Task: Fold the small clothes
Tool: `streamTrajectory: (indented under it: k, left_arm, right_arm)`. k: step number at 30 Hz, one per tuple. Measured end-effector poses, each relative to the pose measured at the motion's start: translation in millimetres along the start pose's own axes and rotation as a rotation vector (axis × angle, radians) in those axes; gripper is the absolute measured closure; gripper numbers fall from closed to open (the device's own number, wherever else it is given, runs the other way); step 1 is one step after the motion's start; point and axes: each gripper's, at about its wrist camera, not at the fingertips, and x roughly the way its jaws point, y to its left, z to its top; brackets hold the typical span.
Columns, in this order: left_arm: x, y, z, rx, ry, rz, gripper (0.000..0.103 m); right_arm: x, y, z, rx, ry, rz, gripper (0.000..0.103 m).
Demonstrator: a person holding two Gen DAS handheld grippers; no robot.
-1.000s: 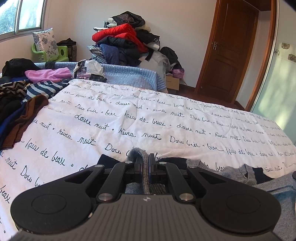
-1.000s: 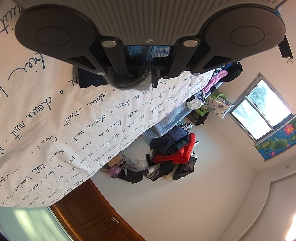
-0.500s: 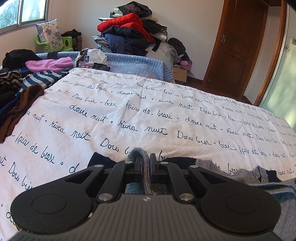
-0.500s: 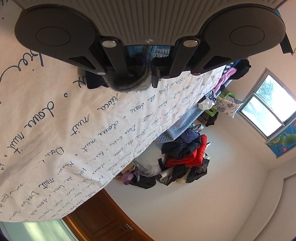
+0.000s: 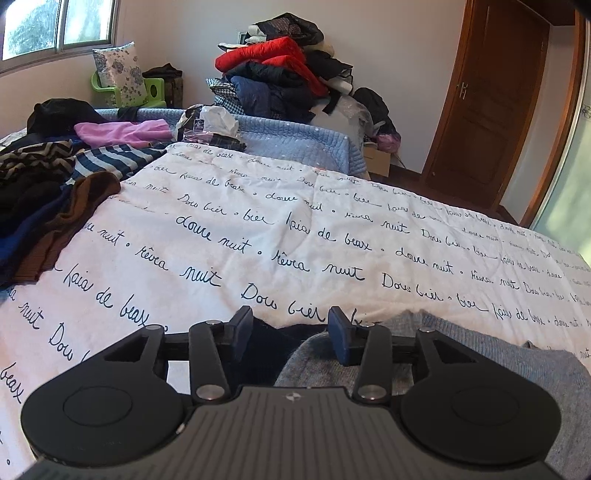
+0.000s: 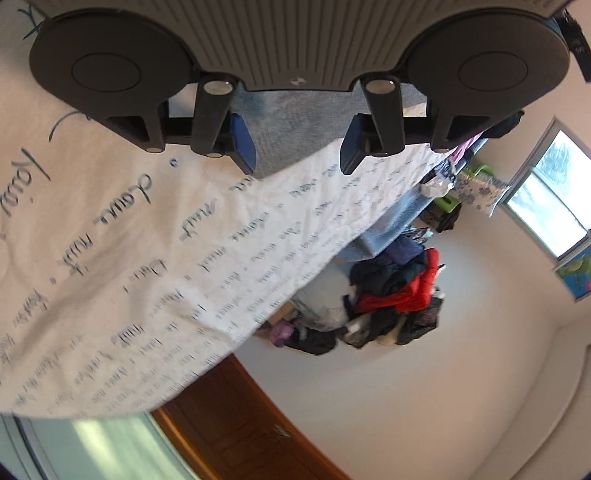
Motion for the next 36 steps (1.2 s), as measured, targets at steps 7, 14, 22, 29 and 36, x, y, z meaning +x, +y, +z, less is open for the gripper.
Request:
streamTrajectory:
  k: [7, 14, 22, 29, 36]
  left_arm:
    - [-3, -7, -7, 0.047, 0.046, -0.046, 0.056]
    - [9, -40, -16, 0.18, 0.137, -0.24, 0.047]
    - [24, -30, 5, -0.006, 0.055, -0.066, 0.032]
    - [-7, -23, -8, 0.119, 0.031, 0.01, 0.016]
    - [-23, -27, -30, 0.172, 0.071, 0.048, 0.014]
  right_arm:
    - [8, 25, -10, -0.102, 0.11, 0.046, 0.047]
    - [17, 21, -20, -0.081, 0.146, 0.006, 0.045]
    - [4, 32, -22, -0.129, 0.136, 0.011, 0.045]
    - [-18, 47, -31, -0.214, 0.155, 0.048, 0.037]
    - [-10, 52, -47, -0.282, 0.205, -0.051, 0.032]
